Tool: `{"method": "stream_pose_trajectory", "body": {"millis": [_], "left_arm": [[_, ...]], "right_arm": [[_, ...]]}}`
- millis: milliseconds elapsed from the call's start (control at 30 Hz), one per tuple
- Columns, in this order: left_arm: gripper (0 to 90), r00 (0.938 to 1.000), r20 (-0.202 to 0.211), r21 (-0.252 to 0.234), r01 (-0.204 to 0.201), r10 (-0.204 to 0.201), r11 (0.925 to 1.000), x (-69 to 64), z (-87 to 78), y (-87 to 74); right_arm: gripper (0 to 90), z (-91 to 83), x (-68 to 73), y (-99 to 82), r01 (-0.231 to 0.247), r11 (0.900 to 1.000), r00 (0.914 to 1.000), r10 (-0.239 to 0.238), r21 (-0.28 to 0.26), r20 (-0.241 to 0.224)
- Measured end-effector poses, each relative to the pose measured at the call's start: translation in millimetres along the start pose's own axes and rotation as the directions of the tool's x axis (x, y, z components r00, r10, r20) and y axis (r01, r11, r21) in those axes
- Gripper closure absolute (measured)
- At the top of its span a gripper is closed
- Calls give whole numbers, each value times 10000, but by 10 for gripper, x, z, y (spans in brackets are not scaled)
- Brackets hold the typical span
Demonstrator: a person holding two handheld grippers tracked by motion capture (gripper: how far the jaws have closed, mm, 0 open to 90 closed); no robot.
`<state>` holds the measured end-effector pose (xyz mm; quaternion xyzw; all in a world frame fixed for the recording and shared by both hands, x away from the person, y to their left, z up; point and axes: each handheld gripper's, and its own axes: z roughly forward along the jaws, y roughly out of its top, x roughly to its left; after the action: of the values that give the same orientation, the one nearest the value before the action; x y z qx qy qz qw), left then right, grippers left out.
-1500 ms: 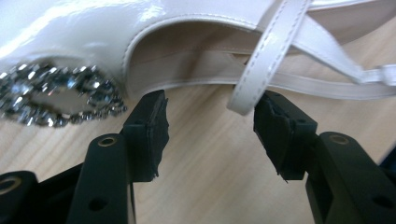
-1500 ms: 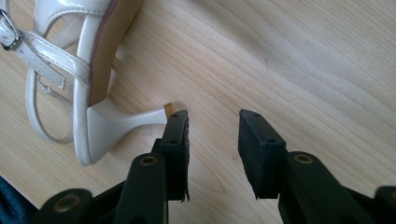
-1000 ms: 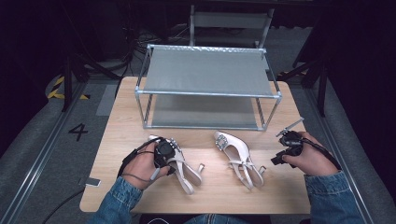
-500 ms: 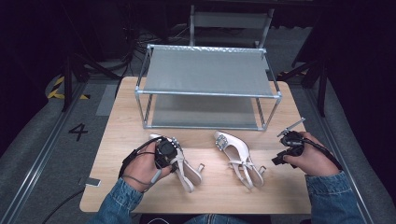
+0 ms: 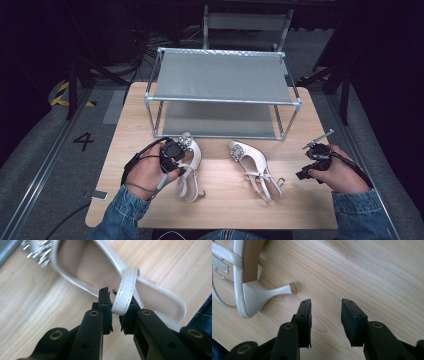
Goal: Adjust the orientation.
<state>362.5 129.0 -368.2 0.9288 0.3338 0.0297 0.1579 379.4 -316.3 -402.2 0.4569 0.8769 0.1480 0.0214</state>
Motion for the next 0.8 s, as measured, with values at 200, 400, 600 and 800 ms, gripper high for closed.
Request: {"method": "stream_pose_trajectory", "body": {"millis": [200,400,600,800], "left_arm": [[814,9997,113,-224,-225,227,9995,-11,24,73],[802,9986,256,-462,-453,465,9979,-63,64,151],[772,9963,562,-788,-607,652,9950,-63,194,251],[656,9970,659,-1274,-316,402,9913,-60,139,247]], "right_arm": [[616,5,0,-60,-130,9999,9999,130,69,-10],[615,-1,-11,-103,-257,9996,9997,257,97,29],[607,18,-20,-145,-359,9993,9993,358,143,80],[601,-1,-34,-181,-476,9988,9987,475,76,156]]}}
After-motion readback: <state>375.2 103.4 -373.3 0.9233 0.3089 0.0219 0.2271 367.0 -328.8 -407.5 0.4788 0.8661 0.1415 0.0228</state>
